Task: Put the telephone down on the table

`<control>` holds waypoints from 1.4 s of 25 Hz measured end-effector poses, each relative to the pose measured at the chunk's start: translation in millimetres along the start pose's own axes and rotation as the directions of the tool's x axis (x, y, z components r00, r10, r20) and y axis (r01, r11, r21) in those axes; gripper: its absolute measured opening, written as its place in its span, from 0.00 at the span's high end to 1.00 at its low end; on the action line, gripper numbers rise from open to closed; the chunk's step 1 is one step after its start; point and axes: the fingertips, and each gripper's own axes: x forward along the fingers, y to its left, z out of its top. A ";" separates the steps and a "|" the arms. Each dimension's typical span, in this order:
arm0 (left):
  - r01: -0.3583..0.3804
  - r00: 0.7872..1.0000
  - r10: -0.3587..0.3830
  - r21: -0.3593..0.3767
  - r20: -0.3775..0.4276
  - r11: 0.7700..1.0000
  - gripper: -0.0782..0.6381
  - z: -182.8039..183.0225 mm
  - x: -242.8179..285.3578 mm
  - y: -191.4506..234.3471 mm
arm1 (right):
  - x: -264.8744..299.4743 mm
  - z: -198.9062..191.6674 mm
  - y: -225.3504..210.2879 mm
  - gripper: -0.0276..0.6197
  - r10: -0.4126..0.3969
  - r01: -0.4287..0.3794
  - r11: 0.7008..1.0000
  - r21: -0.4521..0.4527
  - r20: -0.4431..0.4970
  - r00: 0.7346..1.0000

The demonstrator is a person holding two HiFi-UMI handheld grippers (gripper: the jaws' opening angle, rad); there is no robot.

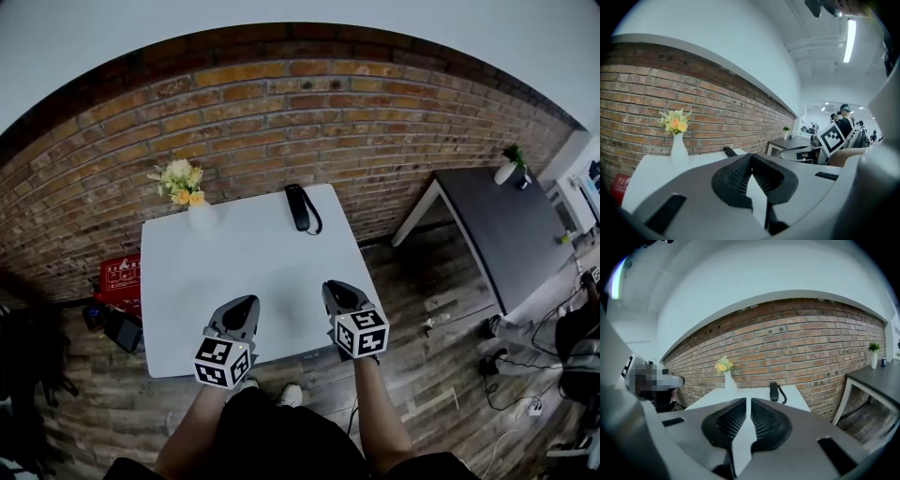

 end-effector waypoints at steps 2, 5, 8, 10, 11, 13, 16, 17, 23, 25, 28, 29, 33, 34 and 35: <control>0.002 1.000 -0.002 0.000 0.010 1.000 0.87 1.9 -8.4 1.7 | -13.9 -0.1 11.6 0.89 0.019 -0.019 1.000 0.007 0.014 1.000; 0.008 1.000 -0.008 0.007 0.017 1.000 0.87 5.0 -19.7 7.4 | -33.8 3.7 24.4 0.90 0.024 -0.025 1.000 0.013 0.040 0.999; 0.019 1.000 -0.019 0.011 0.009 1.000 0.87 6.2 -31.7 17.5 | -54.5 14.9 38.0 0.91 0.022 -0.023 1.000 0.019 0.078 0.997; 0.027 1.000 -0.027 0.000 0.005 1.000 0.87 6.3 -40.6 24.9 | -71.5 23.7 46.5 0.92 0.014 -0.017 0.999 0.028 0.106 0.994; 0.030 1.000 -0.030 -0.003 0.006 1.000 0.87 7.0 -45.4 29.0 | -79.6 27.9 50.4 0.92 0.009 -0.014 0.999 0.035 0.120 0.993; 0.034 0.999 -0.034 -0.001 0.009 0.999 0.87 9.3 -54.4 37.2 | -93.5 35.9 57.1 0.92 -0.004 -0.002 0.999 0.043 0.146 0.989; 0.036 0.999 -0.036 0.004 0.011 0.999 0.87 10.9 -62.6 49.9 | -108.7 46.9 63.7 0.92 -0.033 0.027 0.999 0.040 0.178 0.983; 0.036 0.999 -0.036 0.003 0.011 0.999 0.87 11.0 -63.9 53.7 | -111.9 50.6 65.5 0.92 -0.041 0.033 0.999 0.041 0.190 0.981; 0.053 0.998 -0.053 0.005 0.018 0.999 0.87 8.4 -69.6 63.4 | -114.6 54.9 78.1 0.92 -0.065 0.055 0.997 0.052 0.219 0.974; 0.068 0.998 -0.069 0.009 0.017 0.998 0.87 8.5 -68.4 61.1 | -115.3 52.9 79.9 0.92 -0.076 0.062 0.996 0.070 0.219 0.973; 0.092 0.995 -0.093 0.015 0.021 0.996 0.87 13.3 -65.7 57.9 | -116.6 53.6 80.8 0.92 -0.091 0.075 0.994 0.081 0.220 0.971; 0.097 0.995 -0.098 0.016 0.021 0.995 0.87 14.0 -65.1 58.3 | -116.8 53.7 81.2 0.92 -0.095 0.079 0.994 0.081 0.220 0.971; 0.108 0.994 -0.108 0.019 0.021 0.994 0.87 14.8 -64.3 64.6 | -115.7 54.0 83.5 0.92 -0.113 0.097 0.992 0.083 0.220 0.969; 0.110 0.994 -0.111 0.021 0.023 0.994 0.87 16.2 -63.8 65.9 | -115.2 54.9 83.4 0.92 -0.118 0.101 0.991 0.082 0.223 0.968; 0.112 0.993 -0.113 0.024 0.026 0.993 0.87 17.7 -63.2 67.1 | -114.8 55.8 83.2 0.92 -0.122 0.106 0.991 0.082 0.225 0.967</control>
